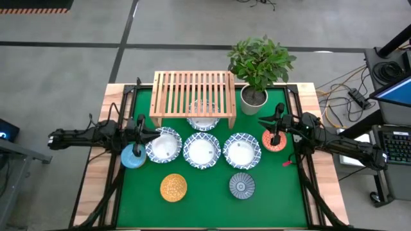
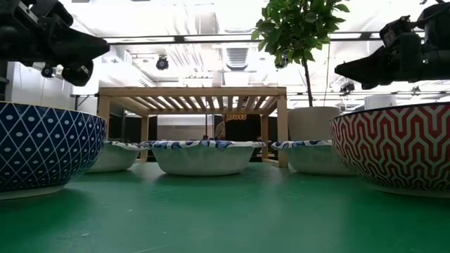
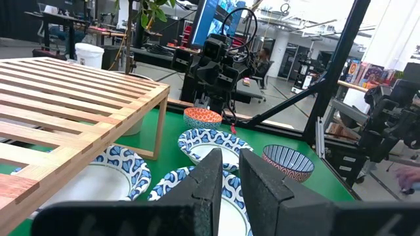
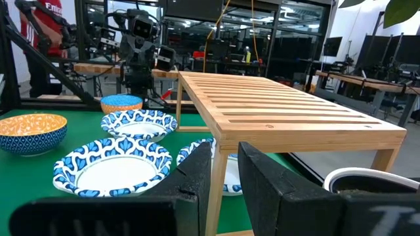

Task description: Place and stack bowls onto a shelf

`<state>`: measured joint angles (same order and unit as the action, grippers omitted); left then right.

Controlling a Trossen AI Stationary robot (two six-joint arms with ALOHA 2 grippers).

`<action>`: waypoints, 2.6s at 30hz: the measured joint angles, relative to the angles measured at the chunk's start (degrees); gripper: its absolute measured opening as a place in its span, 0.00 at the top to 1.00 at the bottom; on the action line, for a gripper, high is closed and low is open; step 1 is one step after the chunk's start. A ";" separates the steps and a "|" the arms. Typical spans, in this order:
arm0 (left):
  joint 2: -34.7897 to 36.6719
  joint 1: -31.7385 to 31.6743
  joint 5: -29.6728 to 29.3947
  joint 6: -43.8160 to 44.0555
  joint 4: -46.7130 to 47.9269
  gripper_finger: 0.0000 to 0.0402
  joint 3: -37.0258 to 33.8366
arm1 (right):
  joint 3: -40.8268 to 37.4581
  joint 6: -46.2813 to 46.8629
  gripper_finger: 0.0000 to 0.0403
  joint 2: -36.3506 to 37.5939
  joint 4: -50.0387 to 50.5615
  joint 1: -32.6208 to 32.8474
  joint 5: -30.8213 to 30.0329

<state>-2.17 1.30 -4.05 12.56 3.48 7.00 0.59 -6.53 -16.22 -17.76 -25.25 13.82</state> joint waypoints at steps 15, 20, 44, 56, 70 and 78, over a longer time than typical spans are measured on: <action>0.01 0.00 0.00 0.00 -0.01 0.91 -0.02 | 0.01 0.03 0.83 -0.01 0.00 -0.01 0.00; 0.00 -0.02 0.00 -0.02 -0.02 0.91 -0.02 | -0.01 0.02 0.83 0.00 0.00 -0.01 0.00; -0.05 -0.02 -2.66 -1.69 -14.08 0.91 -0.06 | 0.01 11.10 0.83 -0.01 -1.06 0.10 0.11; -0.05 -0.06 -4.11 -1.19 -28.07 0.91 -0.04 | 3.63 18.03 0.83 -0.68 -8.27 3.39 2.20; -10.44 0.07 -0.76 3.23 -36.89 0.91 0.30 | 16.74 8.38 0.83 -7.05 0.01 18.54 2.64; -22.09 1.24 5.86 6.56 -34.79 0.91 6.84 | 22.03 9.86 0.83 -12.03 8.20 25.38 -0.94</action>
<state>-24.26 2.54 1.81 19.12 -31.31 13.84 22.62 3.33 -28.25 -9.56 0.13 12.88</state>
